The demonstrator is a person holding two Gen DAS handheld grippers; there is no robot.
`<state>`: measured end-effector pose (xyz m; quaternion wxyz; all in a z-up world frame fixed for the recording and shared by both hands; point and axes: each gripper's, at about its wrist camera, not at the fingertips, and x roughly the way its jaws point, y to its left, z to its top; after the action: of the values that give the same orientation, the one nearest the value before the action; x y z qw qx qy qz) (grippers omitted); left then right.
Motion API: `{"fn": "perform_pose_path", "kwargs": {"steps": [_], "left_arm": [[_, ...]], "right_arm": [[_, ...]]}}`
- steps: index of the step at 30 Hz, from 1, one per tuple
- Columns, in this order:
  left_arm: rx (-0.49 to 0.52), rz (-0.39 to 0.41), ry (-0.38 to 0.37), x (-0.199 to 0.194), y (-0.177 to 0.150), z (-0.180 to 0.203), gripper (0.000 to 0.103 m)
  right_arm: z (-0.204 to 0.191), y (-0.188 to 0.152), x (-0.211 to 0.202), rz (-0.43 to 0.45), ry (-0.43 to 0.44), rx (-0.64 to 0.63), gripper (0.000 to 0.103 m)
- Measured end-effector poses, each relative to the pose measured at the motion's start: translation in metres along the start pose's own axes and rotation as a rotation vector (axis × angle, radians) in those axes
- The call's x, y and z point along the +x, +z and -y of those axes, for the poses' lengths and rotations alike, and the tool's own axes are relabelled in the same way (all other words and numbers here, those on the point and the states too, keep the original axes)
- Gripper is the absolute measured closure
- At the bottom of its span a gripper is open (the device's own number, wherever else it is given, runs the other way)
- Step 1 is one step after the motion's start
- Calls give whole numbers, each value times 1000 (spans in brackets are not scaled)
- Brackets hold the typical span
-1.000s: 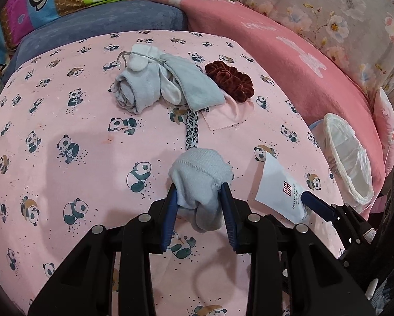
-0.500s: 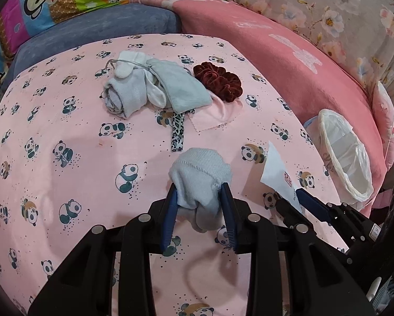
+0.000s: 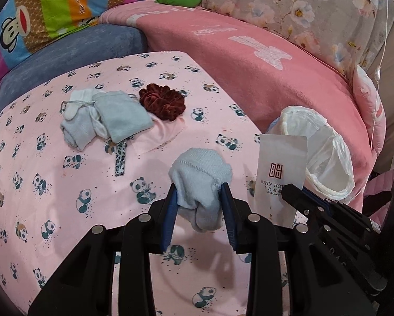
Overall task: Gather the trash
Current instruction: 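Carry sock and card over the trash bin and open both tools, then withdraw both open tools from the bin back to the table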
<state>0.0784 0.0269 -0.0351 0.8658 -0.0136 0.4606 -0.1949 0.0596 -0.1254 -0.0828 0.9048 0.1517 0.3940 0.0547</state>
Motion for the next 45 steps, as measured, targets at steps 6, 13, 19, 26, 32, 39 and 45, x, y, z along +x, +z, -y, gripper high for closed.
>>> {"fn": "perform_pose_path", "kwargs": {"steps": [6, 13, 19, 26, 32, 39, 45], "left_arm": [[57, 11, -30, 2, 10, 34, 72], [121, 18, -61, 9, 22, 73, 72], [177, 15, -78, 18, 32, 107, 72], [235, 3, -129, 31, 44, 145, 72], [271, 2, -189, 43, 54, 172, 71], [298, 11, -202, 57, 62, 192, 58], [273, 30, -146, 59, 63, 184, 45]], "right_arm": [[25, 11, -26, 62, 2, 55, 96], [56, 20, -53, 128, -28, 114, 96], [90, 29, -71, 165, -71, 176, 96], [129, 41, -84, 193, -118, 220, 96], [155, 47, -88, 205, -141, 252, 96], [180, 54, -85, 206, -173, 275, 96], [189, 58, -77, 202, -189, 281, 92]]}}
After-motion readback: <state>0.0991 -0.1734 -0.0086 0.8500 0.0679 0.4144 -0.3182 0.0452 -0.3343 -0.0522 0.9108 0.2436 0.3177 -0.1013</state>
